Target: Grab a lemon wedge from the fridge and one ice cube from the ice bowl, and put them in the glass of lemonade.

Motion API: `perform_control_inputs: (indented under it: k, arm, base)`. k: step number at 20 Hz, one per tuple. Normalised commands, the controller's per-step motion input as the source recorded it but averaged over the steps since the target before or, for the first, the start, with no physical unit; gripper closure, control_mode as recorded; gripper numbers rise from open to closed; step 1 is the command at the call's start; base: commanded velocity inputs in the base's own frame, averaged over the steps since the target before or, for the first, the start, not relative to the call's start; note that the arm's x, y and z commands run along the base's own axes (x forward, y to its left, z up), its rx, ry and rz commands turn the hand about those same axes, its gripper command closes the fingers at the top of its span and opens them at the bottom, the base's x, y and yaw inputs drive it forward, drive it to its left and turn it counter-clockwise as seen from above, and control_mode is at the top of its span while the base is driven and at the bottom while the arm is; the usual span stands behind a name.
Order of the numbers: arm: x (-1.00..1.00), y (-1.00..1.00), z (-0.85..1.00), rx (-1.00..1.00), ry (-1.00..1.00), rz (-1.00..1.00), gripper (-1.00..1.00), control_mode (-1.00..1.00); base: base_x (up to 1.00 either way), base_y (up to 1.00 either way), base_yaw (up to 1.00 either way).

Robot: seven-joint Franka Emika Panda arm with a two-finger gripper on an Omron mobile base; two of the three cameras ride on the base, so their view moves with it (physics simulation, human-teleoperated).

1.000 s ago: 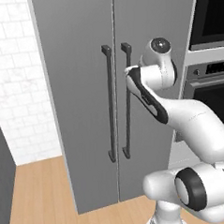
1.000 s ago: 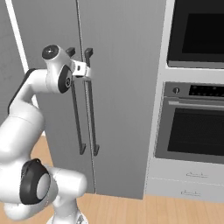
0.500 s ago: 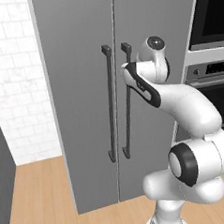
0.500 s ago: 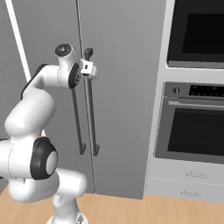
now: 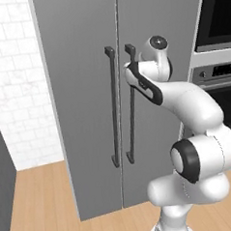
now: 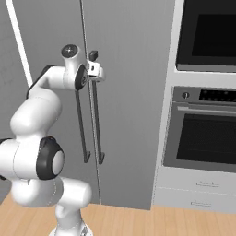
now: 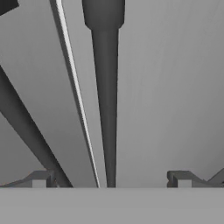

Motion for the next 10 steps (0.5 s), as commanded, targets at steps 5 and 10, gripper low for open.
perform_control_inputs:
  k: [5, 10]
  arm:
    - [0.50, 0.00, -0.03, 0.00, 0.00, 0.00, -1.00, -1.00]
    - [0.39, 0.00, -0.09, 0.00, 0.00, 0.00, -1.00, -1.00]
  base:
    - [0.00, 0.00, 0.00]
    - [0.00, 0.00, 0.00]
